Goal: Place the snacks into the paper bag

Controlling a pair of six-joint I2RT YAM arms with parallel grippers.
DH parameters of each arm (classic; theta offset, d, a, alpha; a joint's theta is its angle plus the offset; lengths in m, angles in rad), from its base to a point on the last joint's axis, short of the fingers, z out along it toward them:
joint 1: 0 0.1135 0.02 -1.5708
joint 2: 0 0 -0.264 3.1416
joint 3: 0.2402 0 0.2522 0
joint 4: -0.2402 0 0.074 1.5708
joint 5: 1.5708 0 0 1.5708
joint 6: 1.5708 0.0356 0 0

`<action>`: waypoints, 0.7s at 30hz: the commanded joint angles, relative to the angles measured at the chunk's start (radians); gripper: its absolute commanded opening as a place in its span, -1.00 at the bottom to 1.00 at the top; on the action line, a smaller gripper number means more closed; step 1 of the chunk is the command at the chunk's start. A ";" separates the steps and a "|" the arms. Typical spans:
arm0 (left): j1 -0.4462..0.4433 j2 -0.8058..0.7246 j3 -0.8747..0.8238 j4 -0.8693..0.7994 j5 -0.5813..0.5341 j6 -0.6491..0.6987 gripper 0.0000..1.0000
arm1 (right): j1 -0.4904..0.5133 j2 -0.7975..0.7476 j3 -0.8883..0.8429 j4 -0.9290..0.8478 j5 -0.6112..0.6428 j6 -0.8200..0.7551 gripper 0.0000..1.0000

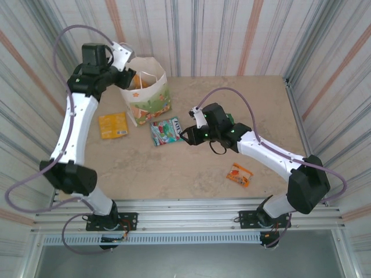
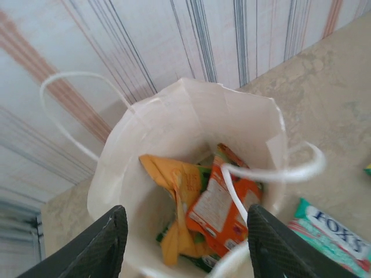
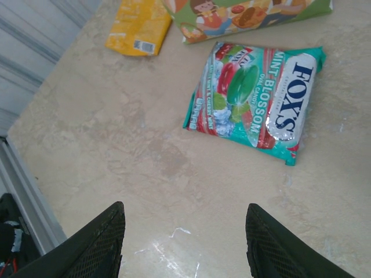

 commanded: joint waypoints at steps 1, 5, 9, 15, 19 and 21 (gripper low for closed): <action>-0.015 -0.140 -0.131 -0.039 -0.006 -0.165 0.19 | -0.019 -0.012 -0.017 -0.026 -0.028 0.046 0.13; -0.028 -0.279 -0.346 -0.015 0.050 -0.280 0.17 | -0.063 -0.008 -0.047 -0.058 -0.059 0.099 0.12; -0.105 -0.413 -0.585 0.071 0.120 -0.384 0.14 | -0.124 -0.045 -0.124 -0.058 -0.100 0.156 0.12; -0.283 -0.481 -0.864 0.222 0.152 -0.532 0.11 | -0.251 -0.112 -0.209 -0.206 -0.097 0.210 0.15; -0.392 -0.439 -1.005 0.347 0.151 -0.619 0.08 | -0.390 -0.193 -0.337 -0.280 -0.132 0.283 0.18; -0.441 -0.412 -1.057 0.407 0.142 -0.646 0.08 | -0.456 -0.263 -0.411 -0.319 -0.119 0.319 0.19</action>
